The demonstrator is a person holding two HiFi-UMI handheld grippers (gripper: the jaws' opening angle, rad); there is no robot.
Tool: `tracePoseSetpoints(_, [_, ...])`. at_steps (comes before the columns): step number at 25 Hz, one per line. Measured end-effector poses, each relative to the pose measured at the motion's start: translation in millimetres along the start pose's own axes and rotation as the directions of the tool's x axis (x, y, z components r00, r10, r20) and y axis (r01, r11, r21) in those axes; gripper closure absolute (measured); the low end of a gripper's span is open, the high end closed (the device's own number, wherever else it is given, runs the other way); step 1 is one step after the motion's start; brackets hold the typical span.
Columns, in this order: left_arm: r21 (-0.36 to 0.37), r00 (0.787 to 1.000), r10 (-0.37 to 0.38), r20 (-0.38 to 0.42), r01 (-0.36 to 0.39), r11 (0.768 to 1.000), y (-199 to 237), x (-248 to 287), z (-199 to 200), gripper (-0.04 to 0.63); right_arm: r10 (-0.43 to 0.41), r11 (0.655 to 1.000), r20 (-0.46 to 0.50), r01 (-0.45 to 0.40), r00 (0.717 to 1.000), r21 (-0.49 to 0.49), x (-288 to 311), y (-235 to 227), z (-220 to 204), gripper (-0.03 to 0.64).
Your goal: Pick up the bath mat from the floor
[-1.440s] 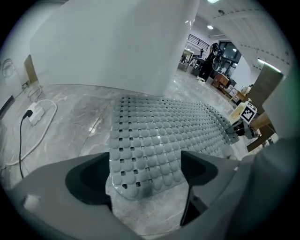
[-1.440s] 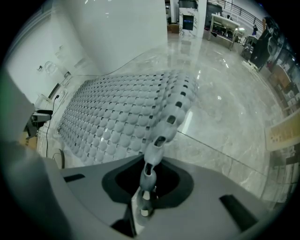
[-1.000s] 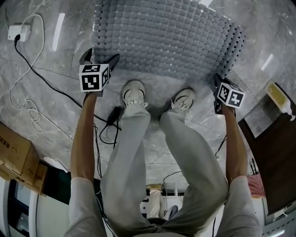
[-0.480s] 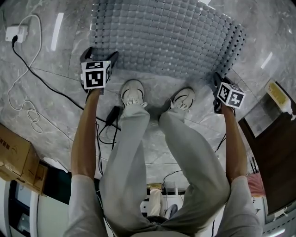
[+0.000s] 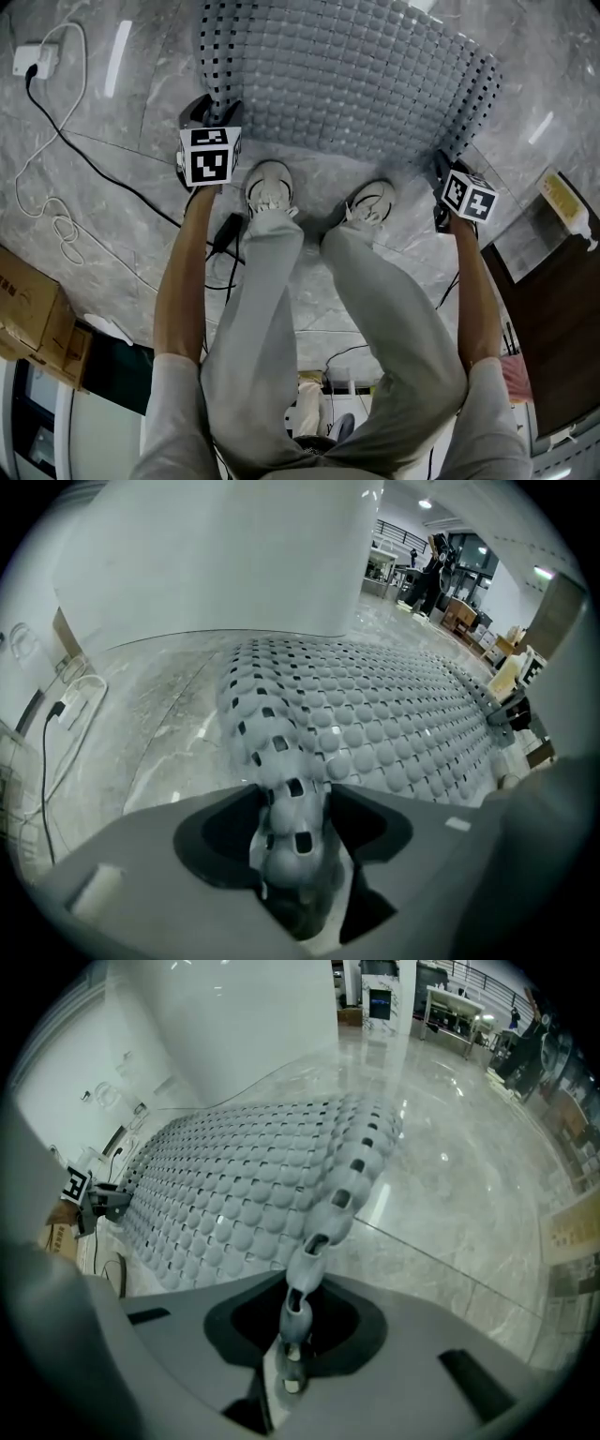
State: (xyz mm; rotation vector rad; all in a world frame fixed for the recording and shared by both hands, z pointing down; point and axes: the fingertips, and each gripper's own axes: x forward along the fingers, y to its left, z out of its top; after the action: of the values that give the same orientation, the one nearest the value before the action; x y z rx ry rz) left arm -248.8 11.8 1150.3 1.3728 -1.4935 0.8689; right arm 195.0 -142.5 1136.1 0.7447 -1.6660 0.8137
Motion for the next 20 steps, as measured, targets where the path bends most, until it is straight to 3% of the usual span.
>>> tracePoseSetpoints(6, [0.006, 0.998, -0.055, -0.009, 0.055, 0.998, -9, -5, 4, 0.403, 0.01, 1.0, 0.006, -0.01, 1.0, 0.009, 1, 0, 1, 0.56])
tracePoseSetpoints(8, [0.006, 0.997, -0.08, -0.009, 0.08, 0.997, -16, -5, 6, 0.459, 0.008, 1.0, 0.013, -0.008, 1.0, 0.012, 0, 1, 4, 0.561])
tracePoseSetpoints(12, [-0.059, 0.994, -0.109, -0.023, 0.108, 0.992, -24, -9, 5, 0.536, 0.012, 1.0, 0.008, -0.012, 1.0, 0.009, -4, 6, 3, 0.561])
tracePoseSetpoints(15, [-0.12, 0.989, -0.143, -0.03, 0.138, 0.983, -24, -15, 11, 0.543, 0.014, 1.0, 0.022, -0.014, 1.0, 0.012, -7, 9, 5, 0.56])
tracePoseSetpoints(20, [-0.109, 0.985, -0.167, -0.049, 0.161, 0.981, -33, -31, 18, 0.543, 0.006, 1.0, 0.017, -0.006, 1.0, 0.006, -20, 14, 8, 0.563])
